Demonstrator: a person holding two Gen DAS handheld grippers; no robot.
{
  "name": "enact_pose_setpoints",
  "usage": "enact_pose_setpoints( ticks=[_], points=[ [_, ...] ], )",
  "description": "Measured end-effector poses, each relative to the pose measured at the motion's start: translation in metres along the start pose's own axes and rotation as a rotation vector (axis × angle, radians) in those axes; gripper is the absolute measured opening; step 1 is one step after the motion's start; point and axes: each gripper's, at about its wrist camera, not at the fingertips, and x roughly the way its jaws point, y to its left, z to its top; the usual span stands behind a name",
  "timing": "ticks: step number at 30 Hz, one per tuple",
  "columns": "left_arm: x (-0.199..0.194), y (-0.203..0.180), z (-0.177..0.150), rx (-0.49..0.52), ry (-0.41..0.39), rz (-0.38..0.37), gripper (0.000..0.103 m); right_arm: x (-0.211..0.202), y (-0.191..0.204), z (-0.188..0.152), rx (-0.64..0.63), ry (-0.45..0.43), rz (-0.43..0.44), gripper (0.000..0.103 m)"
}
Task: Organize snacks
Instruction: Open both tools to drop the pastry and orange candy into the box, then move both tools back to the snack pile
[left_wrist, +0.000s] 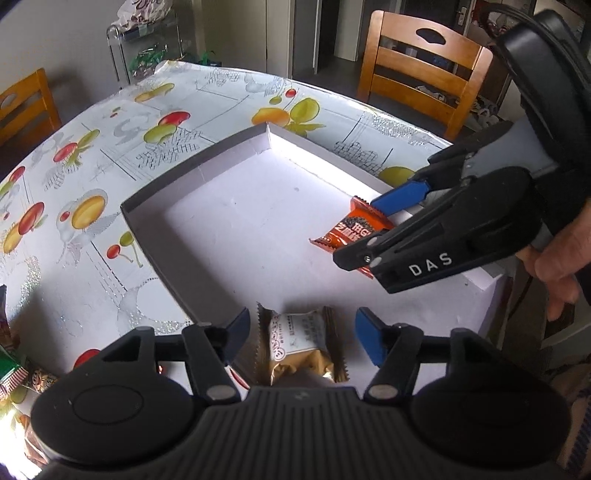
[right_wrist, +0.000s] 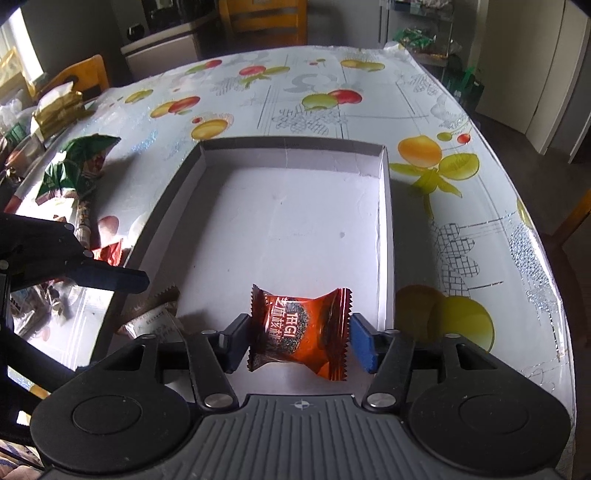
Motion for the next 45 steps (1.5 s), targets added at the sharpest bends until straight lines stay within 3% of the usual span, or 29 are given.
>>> enact_pose_setpoints(
  ticks=[19, 26, 29, 45],
  points=[
    [-0.033, 0.009, -0.015, -0.019, -0.069, 0.038, 0.063, -0.010, 0.019, 0.008, -0.052, -0.045, -0.052, 0.079],
    [-0.047, 0.016, -0.024, -0.036, -0.088, 0.059, 0.064, -0.019, 0.035, 0.017, -0.070, -0.078, -0.040, 0.081],
    [-0.055, 0.020, -0.030, -0.044, -0.104, 0.077, 0.074, -0.023, 0.045, 0.021, -0.071, -0.090, -0.020, 0.082],
    [-0.097, 0.051, -0.079, -0.132, -0.104, 0.160, 0.077, -0.026, 0.110, 0.026, -0.144, -0.108, 0.055, 0.083]
  ],
)
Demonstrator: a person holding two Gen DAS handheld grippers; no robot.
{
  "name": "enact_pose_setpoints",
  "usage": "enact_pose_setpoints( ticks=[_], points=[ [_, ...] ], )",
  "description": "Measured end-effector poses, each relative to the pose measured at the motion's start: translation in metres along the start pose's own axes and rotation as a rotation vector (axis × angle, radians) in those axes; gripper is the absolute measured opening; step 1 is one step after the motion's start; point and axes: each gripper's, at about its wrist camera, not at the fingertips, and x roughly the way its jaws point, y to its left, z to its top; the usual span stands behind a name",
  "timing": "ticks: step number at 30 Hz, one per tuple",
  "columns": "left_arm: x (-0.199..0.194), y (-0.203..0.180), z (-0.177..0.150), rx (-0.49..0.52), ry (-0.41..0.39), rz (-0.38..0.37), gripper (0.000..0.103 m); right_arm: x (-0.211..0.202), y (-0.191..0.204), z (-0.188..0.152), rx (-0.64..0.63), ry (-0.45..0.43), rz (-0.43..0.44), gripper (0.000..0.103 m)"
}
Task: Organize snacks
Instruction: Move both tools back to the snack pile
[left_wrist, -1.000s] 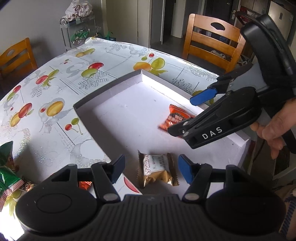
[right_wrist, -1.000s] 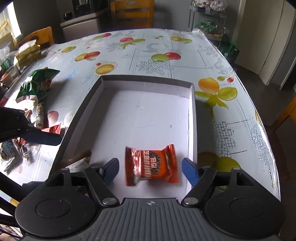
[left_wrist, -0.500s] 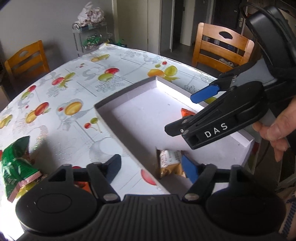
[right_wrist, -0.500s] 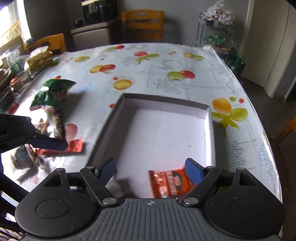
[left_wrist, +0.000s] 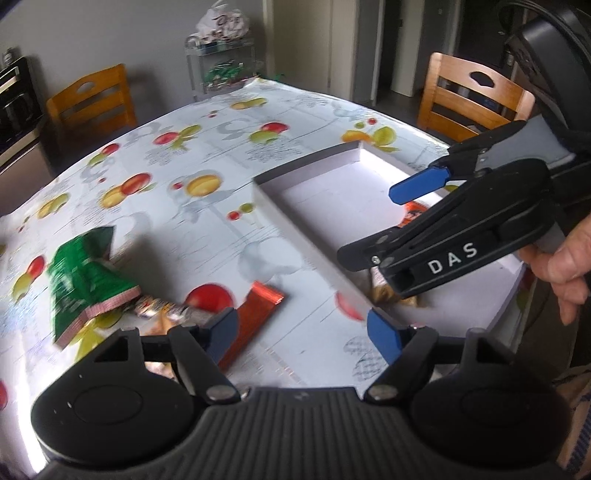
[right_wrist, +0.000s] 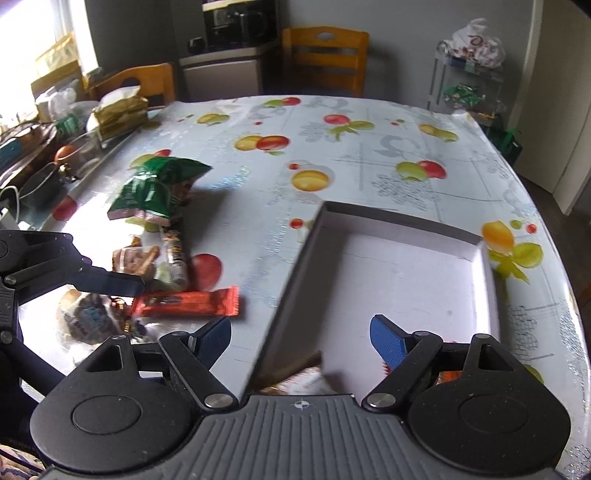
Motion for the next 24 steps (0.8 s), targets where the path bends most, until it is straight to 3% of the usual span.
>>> enact_pose_setpoints(
  ticks=[24],
  points=[
    [-0.049, 0.074, -0.082, -0.164, 0.066, 0.135, 0.078, 0.019, 0.089, 0.014, -0.120, 0.019, 0.108, 0.085]
  ],
)
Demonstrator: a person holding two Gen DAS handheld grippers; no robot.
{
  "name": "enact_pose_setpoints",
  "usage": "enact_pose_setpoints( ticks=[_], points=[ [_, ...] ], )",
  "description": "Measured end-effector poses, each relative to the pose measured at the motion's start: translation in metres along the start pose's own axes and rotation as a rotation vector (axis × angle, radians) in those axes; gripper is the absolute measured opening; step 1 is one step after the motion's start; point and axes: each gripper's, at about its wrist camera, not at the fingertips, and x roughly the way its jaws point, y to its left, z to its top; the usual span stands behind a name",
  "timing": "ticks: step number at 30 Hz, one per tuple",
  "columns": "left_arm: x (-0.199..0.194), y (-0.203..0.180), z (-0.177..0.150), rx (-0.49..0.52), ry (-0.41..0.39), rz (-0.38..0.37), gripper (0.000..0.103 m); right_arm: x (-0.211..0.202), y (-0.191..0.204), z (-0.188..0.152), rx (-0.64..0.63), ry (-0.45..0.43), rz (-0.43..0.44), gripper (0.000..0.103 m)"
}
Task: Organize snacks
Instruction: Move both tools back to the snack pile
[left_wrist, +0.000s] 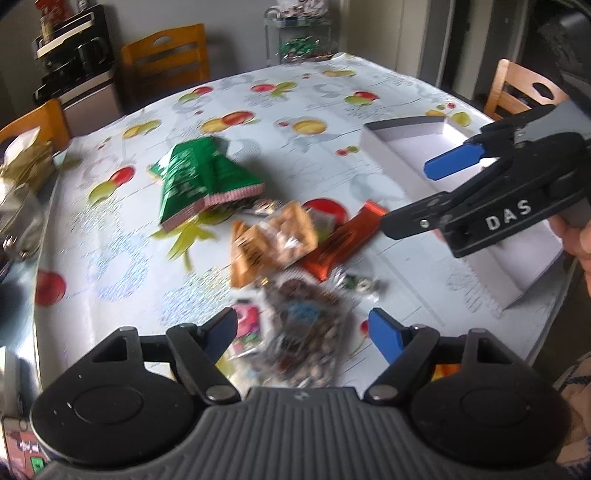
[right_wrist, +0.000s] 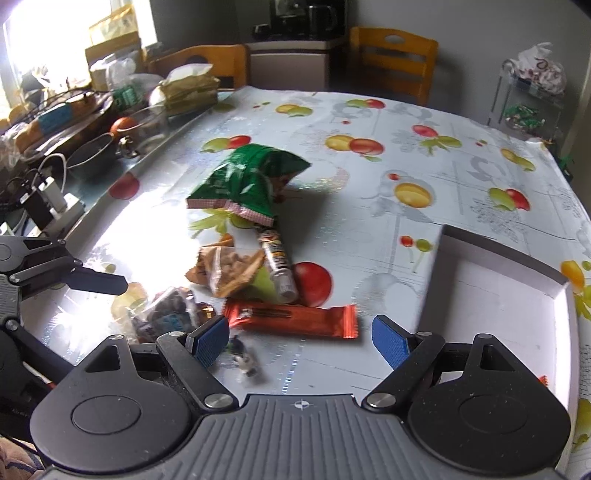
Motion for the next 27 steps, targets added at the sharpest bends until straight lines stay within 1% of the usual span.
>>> enact_pose_setpoints(
  ticks=[3, 6, 8, 11, 17, 25, 27],
  points=[
    [0.003, 0.005, -0.006, -0.006, 0.014, 0.001, 0.078, 0.004, 0.009, -0.001, -0.018, 0.008, 0.014, 0.085],
    [0.008, 0.008, -0.009, -0.005, 0.024, -0.012, 0.078, 0.006, 0.016, -0.002, -0.038, 0.016, 0.026, 0.080],
    [0.012, 0.008, -0.010, 0.001, 0.029, -0.021, 0.078, 0.008, 0.019, -0.003, -0.048, 0.025, 0.031, 0.074],
    [0.018, 0.008, -0.010, 0.007, 0.034, -0.029, 0.078, 0.011, 0.020, -0.005, -0.057, 0.037, 0.034, 0.069],
    [0.028, 0.010, -0.006, 0.008, 0.033, -0.048, 0.078, 0.016, 0.022, -0.007, -0.073, 0.062, 0.036, 0.069],
    [0.042, 0.008, -0.010, 0.046, 0.037, -0.114, 0.078, 0.024, 0.024, -0.008, -0.089, 0.091, 0.039, 0.069],
    [0.045, 0.009, -0.010, 0.042, 0.032, -0.146, 0.078, 0.026, 0.024, -0.008, -0.085, 0.096, 0.036, 0.069]
  ],
)
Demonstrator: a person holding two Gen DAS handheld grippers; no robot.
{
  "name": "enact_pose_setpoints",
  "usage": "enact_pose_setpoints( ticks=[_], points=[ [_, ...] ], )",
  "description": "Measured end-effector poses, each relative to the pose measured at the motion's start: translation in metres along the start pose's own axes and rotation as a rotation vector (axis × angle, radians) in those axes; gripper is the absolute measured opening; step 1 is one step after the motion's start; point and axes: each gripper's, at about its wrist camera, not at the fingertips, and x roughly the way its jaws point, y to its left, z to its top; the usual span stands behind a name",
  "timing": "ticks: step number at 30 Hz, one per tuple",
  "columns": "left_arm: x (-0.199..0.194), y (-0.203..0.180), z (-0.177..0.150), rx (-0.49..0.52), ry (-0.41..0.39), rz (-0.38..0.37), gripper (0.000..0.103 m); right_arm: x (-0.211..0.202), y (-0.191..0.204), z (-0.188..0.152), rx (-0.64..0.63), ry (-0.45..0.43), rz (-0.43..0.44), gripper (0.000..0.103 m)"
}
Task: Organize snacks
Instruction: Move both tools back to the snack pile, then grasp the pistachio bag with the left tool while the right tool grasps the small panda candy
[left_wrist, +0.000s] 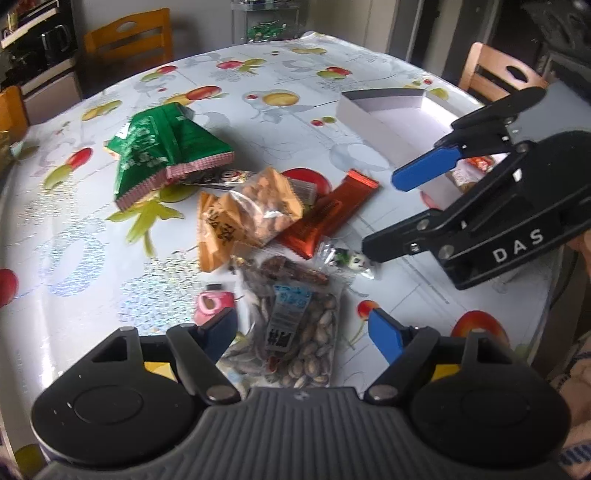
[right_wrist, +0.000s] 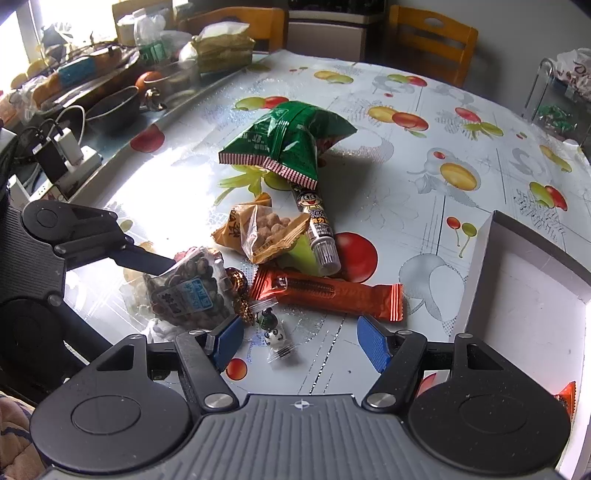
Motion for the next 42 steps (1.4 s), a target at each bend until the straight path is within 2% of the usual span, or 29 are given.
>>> enact_pose_setpoints(
  ticks=[8, 11, 16, 27, 32, 42],
  points=[
    [0.014, 0.002, 0.002, 0.017, 0.029, -0.027, 0.068, 0.005, -0.002, -0.001, 0.010, 0.020, -0.001, 0.070],
    [0.016, 0.002, 0.000, 0.028, 0.024, -0.027, 0.068, 0.007, -0.001, -0.001, 0.006, 0.026, 0.000, 0.070],
    [0.017, 0.001, 0.000, 0.052, 0.016, -0.009, 0.056, 0.013, 0.002, -0.002, -0.018, 0.040, 0.008, 0.069],
    [0.004, 0.000, -0.011, 0.035, 0.029, -0.009, 0.050, 0.025, 0.016, 0.000, -0.107, 0.057, 0.031, 0.059],
    [-0.003, -0.001, -0.017, 0.022, 0.033, -0.008, 0.049, 0.032, 0.021, 0.000, -0.129, 0.067, 0.041, 0.049],
    [-0.012, 0.000, -0.022, 0.010, 0.030, 0.006, 0.049, 0.042, 0.028, -0.001, -0.163, 0.072, 0.039, 0.037]
  ],
)
